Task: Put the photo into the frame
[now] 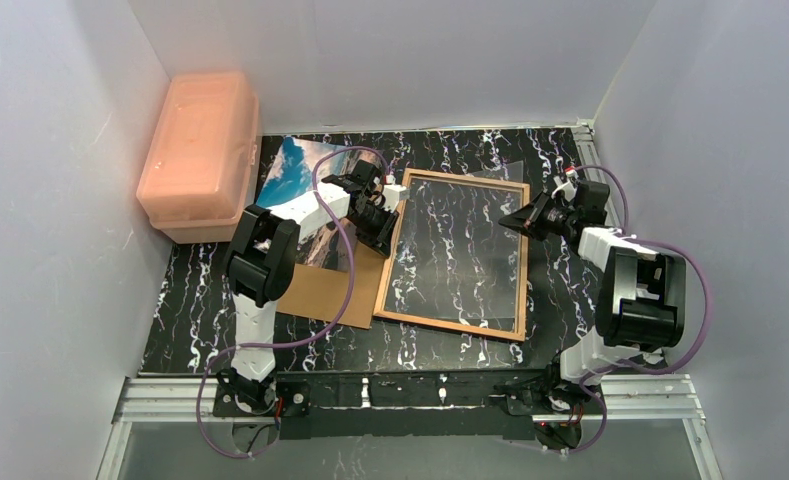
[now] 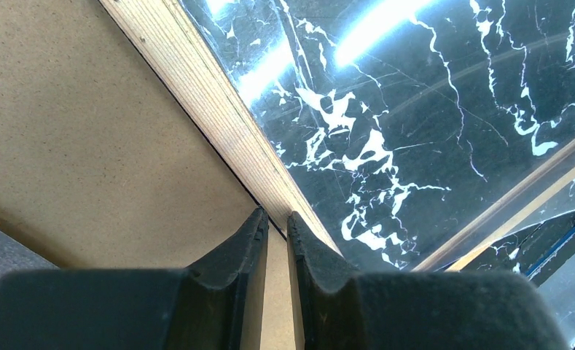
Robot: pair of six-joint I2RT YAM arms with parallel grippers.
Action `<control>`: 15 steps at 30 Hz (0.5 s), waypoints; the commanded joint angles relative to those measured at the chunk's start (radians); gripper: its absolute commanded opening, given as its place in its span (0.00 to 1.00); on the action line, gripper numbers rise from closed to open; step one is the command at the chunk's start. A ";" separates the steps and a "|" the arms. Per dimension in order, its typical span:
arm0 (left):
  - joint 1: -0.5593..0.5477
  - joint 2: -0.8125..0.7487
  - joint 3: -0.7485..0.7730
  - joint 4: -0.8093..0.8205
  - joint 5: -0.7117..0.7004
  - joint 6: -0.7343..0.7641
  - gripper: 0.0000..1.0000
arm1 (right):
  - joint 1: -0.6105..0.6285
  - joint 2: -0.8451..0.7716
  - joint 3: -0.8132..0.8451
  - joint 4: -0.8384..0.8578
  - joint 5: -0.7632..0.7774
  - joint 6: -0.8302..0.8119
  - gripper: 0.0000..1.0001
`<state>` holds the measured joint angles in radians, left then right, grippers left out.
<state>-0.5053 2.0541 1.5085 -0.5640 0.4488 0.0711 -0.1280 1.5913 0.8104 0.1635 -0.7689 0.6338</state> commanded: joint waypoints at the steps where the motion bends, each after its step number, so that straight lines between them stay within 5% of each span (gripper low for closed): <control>1: -0.010 -0.003 0.031 -0.022 0.024 0.016 0.14 | 0.016 0.012 0.058 -0.024 -0.028 -0.043 0.01; 8: -0.012 -0.002 0.032 -0.022 0.027 0.015 0.13 | 0.031 0.023 0.079 -0.121 0.038 -0.124 0.18; 15: -0.011 0.001 0.030 -0.020 0.029 0.016 0.13 | 0.058 0.018 0.083 -0.126 0.072 -0.165 0.18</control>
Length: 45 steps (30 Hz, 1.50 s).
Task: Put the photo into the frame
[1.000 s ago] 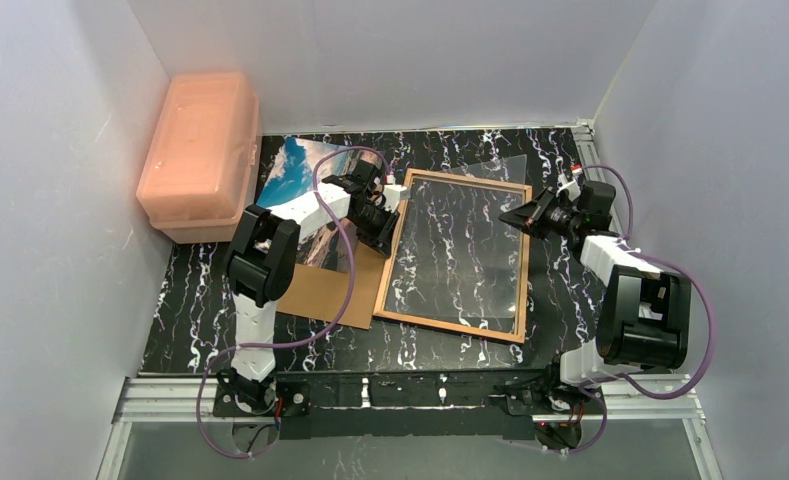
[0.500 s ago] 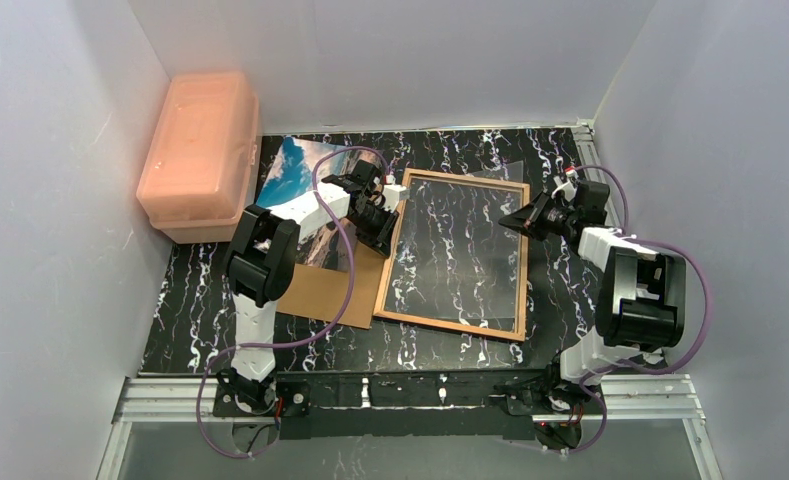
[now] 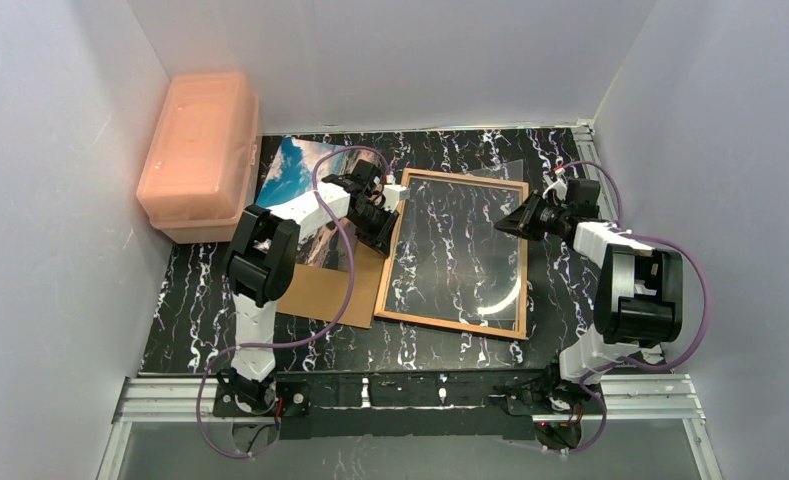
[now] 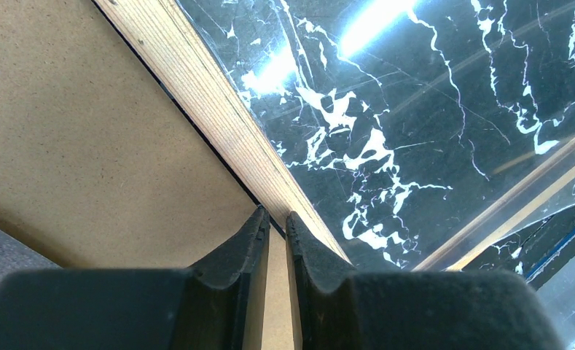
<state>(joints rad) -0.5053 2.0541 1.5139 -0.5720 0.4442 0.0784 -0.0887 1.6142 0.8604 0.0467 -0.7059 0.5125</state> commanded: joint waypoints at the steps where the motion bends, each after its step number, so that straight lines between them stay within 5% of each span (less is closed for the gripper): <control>1: -0.011 0.001 0.024 -0.014 0.035 0.009 0.13 | 0.020 -0.006 0.031 -0.005 0.009 -0.042 0.17; 12: -0.010 0.000 0.023 -0.012 0.033 0.011 0.12 | 0.022 -0.080 -0.003 0.090 -0.030 0.020 0.02; 45: -0.010 0.000 0.025 -0.011 0.037 0.012 0.12 | 0.087 -0.154 0.030 0.134 -0.031 0.184 0.01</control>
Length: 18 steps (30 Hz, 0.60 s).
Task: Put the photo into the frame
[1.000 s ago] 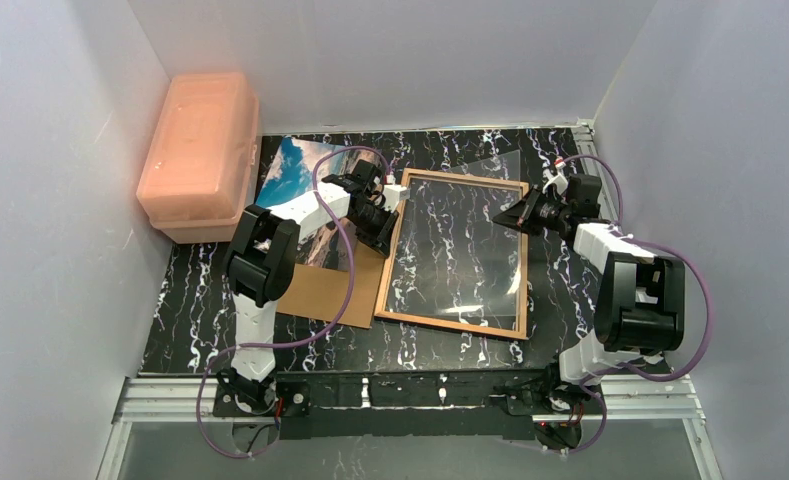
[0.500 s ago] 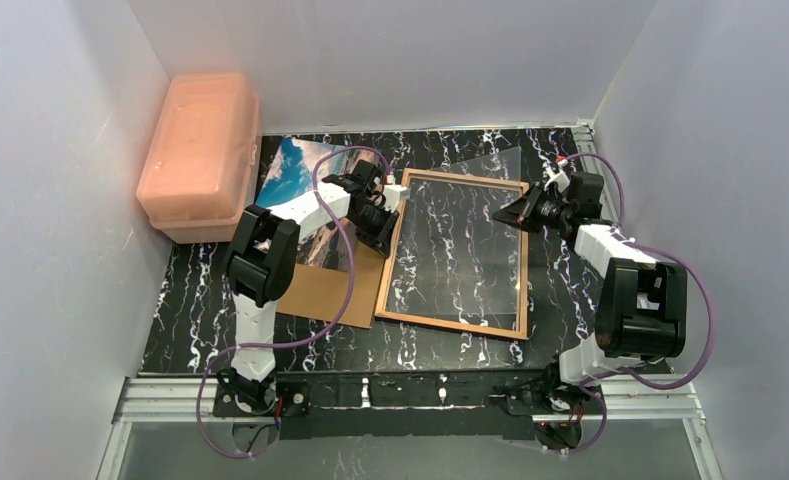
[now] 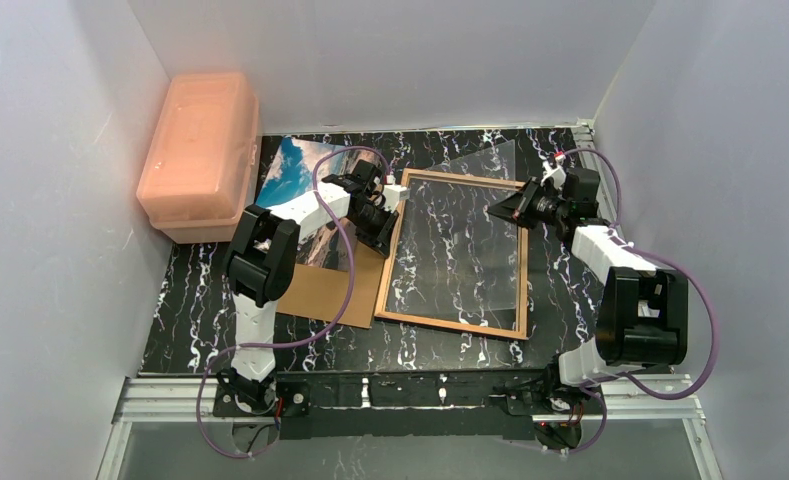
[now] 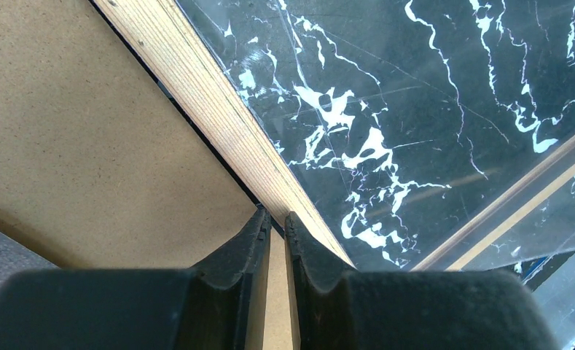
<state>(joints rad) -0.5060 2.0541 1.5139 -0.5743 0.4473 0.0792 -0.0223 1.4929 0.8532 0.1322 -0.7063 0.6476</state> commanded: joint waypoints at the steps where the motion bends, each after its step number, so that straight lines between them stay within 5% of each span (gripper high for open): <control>1: -0.011 0.001 0.025 -0.009 0.034 0.011 0.12 | 0.020 -0.033 0.042 0.054 -0.032 0.057 0.01; 18: -0.010 0.005 0.017 -0.003 0.039 0.016 0.11 | 0.068 -0.003 0.038 0.075 0.001 0.087 0.01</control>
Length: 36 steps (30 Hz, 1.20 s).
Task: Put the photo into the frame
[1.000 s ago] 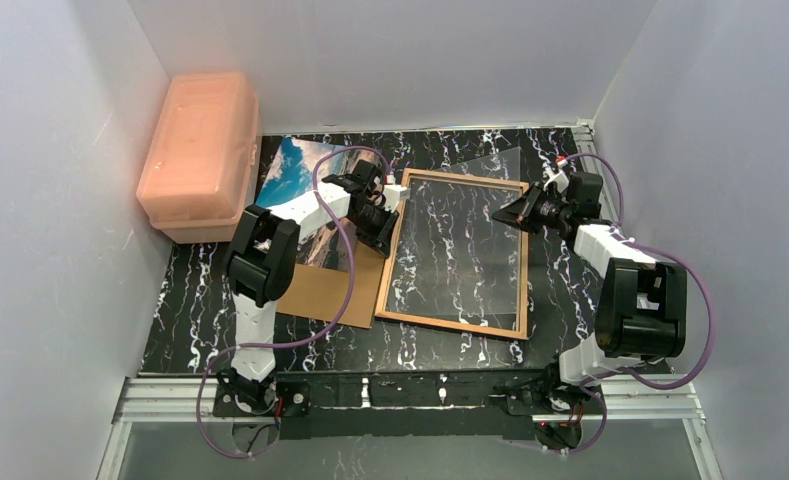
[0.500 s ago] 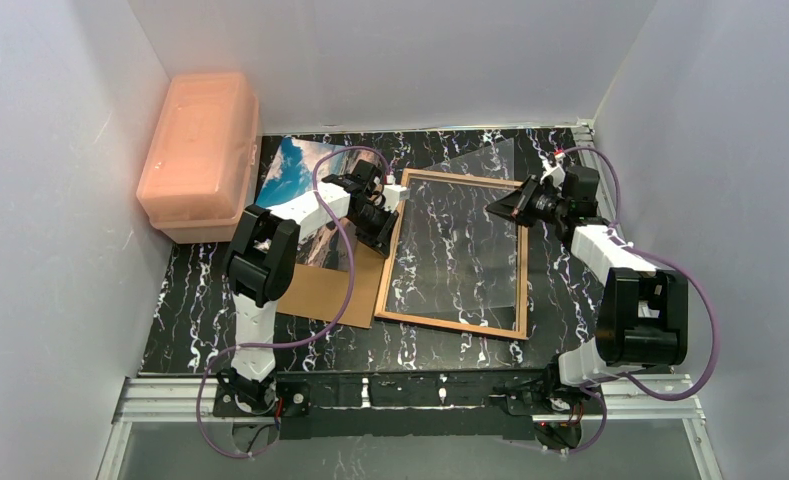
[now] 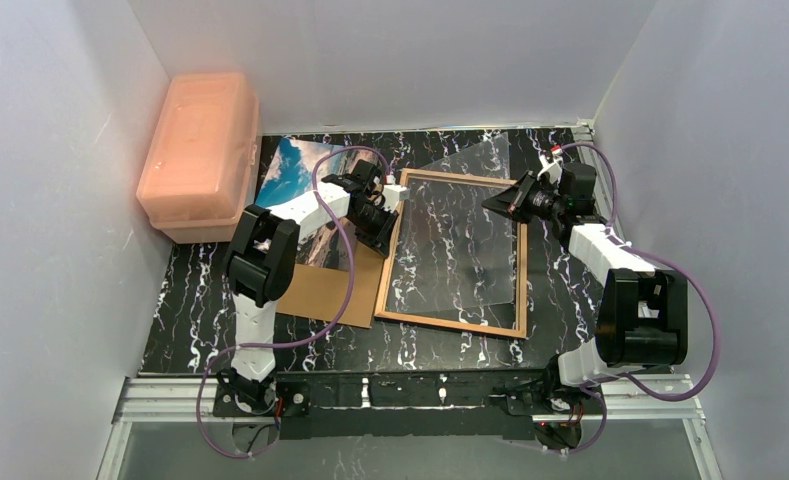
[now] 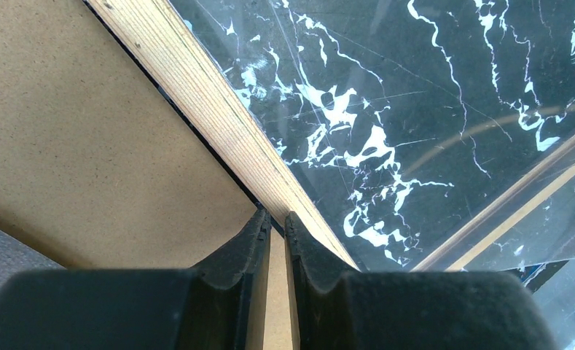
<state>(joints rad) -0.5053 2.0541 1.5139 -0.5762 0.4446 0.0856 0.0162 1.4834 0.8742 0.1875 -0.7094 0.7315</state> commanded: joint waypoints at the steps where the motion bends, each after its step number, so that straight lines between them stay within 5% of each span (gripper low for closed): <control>1: -0.011 0.005 0.018 -0.001 0.042 0.009 0.11 | 0.030 0.010 0.018 0.009 0.011 -0.001 0.02; 17: -0.010 0.004 0.015 0.002 0.045 0.013 0.10 | 0.037 0.052 0.086 -0.181 0.113 -0.144 0.23; 32: -0.011 0.000 0.016 0.000 0.051 0.014 0.09 | 0.099 0.124 0.279 -0.570 0.385 -0.374 0.78; 34: -0.011 0.000 0.015 0.001 0.051 0.014 0.09 | 0.101 0.130 0.302 -0.608 0.424 -0.395 0.98; 36: -0.010 0.000 0.014 0.000 0.051 0.014 0.09 | 0.103 0.135 0.321 -0.633 0.444 -0.413 0.99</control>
<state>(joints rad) -0.5026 2.0541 1.5139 -0.5747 0.4561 0.0898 0.1093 1.6104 1.1294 -0.3443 -0.3508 0.3908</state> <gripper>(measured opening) 0.095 0.970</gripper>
